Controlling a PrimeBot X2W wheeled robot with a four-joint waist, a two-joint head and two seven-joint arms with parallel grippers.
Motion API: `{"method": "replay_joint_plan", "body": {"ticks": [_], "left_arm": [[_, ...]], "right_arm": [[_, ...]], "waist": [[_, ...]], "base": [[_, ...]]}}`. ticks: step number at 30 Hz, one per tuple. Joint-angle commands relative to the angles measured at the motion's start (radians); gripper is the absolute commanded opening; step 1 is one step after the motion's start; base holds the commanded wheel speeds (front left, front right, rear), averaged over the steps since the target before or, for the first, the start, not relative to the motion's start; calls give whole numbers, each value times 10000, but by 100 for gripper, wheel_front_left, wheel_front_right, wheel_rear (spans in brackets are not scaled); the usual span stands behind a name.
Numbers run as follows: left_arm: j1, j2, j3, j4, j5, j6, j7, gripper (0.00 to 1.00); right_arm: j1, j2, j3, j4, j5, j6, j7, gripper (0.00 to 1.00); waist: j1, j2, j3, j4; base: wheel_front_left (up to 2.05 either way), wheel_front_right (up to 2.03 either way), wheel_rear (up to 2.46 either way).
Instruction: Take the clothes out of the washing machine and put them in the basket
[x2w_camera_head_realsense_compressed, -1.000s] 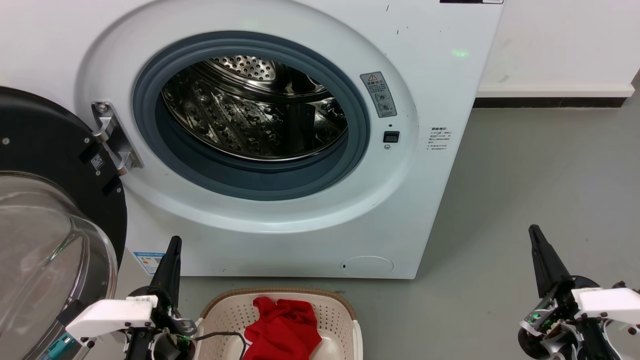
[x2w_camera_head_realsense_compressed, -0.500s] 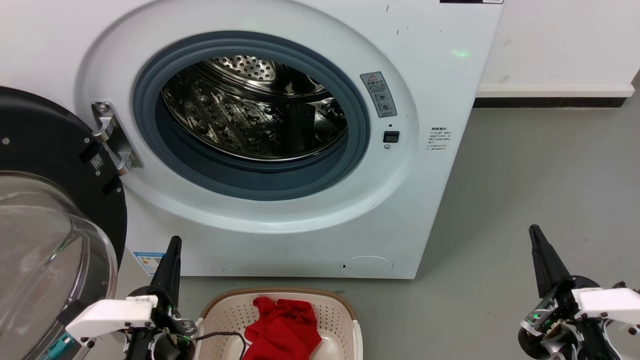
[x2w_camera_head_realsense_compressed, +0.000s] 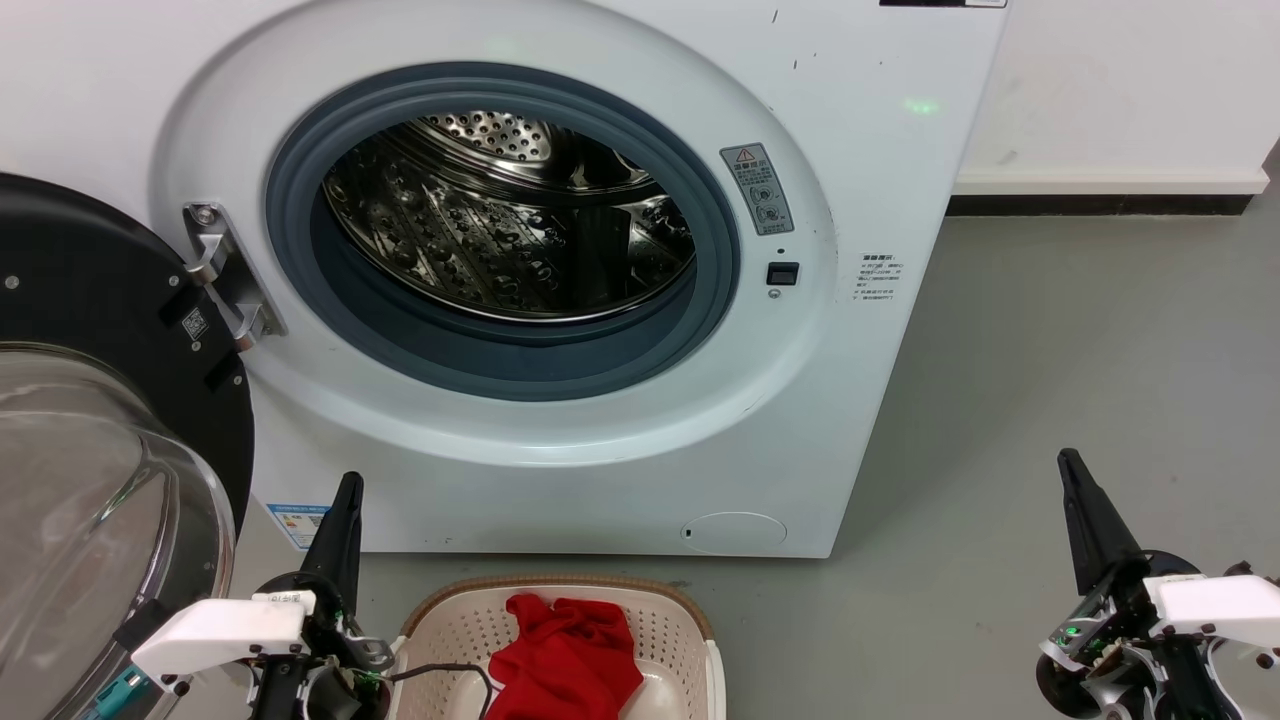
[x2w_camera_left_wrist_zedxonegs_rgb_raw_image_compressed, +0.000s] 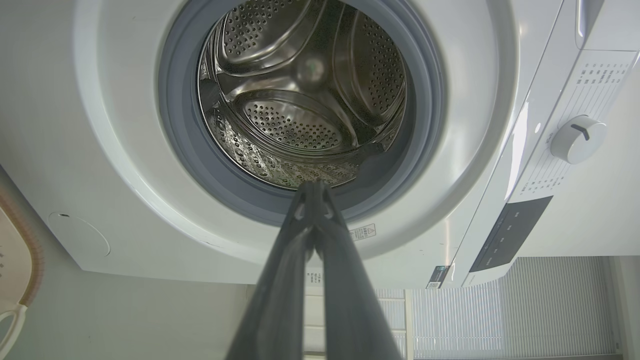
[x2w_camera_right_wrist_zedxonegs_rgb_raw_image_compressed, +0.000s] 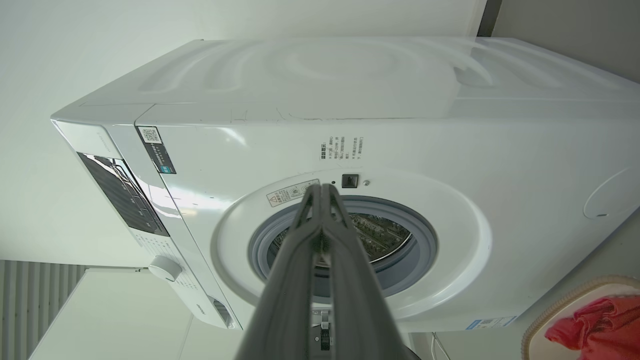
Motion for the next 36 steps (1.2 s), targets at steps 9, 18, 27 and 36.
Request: {"method": "replay_joint_plan", "body": {"ticks": [9,18,27,36], "left_arm": [[-58,-11,29,1,-20,-26,19,0],[-58,-11,29,1,-20,-24,19,0],[-58,-11,28,1,-20,-24,19,0],[-58,-11,28,1,-20,-24,18,0]], "right_arm": [[-116,33,-35,17,-74,0,40,0],[-117,44,-50,19,-94,0,39,0],[-119,55,-62,20,-91,0,56,0],[-120,65,-75,19,-96,0,69,0]], "waist": [[0,0,0,0],[0,0,0,0],[0,0,0,0],[0,0,0,0]], "base": [[0,0,0],[0,0,0],[0,0,0],[0,0,0]]}}
